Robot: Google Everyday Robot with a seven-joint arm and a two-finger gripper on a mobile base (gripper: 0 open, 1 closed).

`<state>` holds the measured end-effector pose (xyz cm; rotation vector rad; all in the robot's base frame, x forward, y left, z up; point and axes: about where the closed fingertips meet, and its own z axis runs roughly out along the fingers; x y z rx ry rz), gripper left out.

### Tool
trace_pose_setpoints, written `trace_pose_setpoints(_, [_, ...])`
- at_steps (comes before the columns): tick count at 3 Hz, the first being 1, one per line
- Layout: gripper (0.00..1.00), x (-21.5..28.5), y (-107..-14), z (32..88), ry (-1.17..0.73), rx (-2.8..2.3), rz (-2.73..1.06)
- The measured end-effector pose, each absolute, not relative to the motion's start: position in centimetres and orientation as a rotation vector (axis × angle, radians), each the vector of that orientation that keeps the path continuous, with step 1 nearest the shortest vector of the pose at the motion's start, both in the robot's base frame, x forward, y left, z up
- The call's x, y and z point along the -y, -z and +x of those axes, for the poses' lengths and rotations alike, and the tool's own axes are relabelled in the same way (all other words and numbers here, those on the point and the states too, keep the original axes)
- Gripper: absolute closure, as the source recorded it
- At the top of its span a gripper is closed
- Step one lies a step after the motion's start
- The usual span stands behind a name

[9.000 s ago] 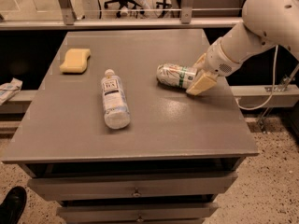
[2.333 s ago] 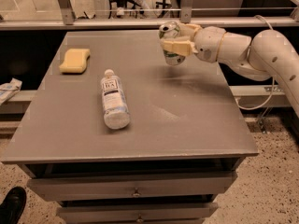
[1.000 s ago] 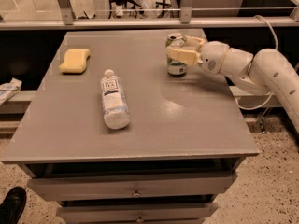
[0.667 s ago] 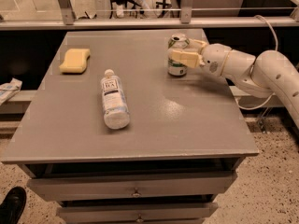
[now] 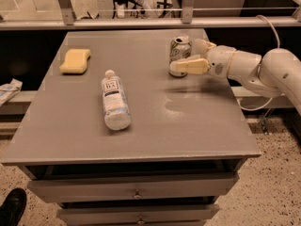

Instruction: Place 7up can upright

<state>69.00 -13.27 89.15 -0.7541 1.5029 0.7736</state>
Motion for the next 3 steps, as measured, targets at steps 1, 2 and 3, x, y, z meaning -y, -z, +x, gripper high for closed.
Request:
trace_pose_setpoints(1, [0.00, 14.6, -89.7, 68.6, -0.705, -1.536, -0.861])
trace_pose_setpoints(2, [0.00, 17.4, -89.9, 67.7, -0.629, -1.552, -0.952])
trace_pose_setpoints(3, [0.00, 22.7, -90.0, 66.5, -0.559, -1.553, -0.964])
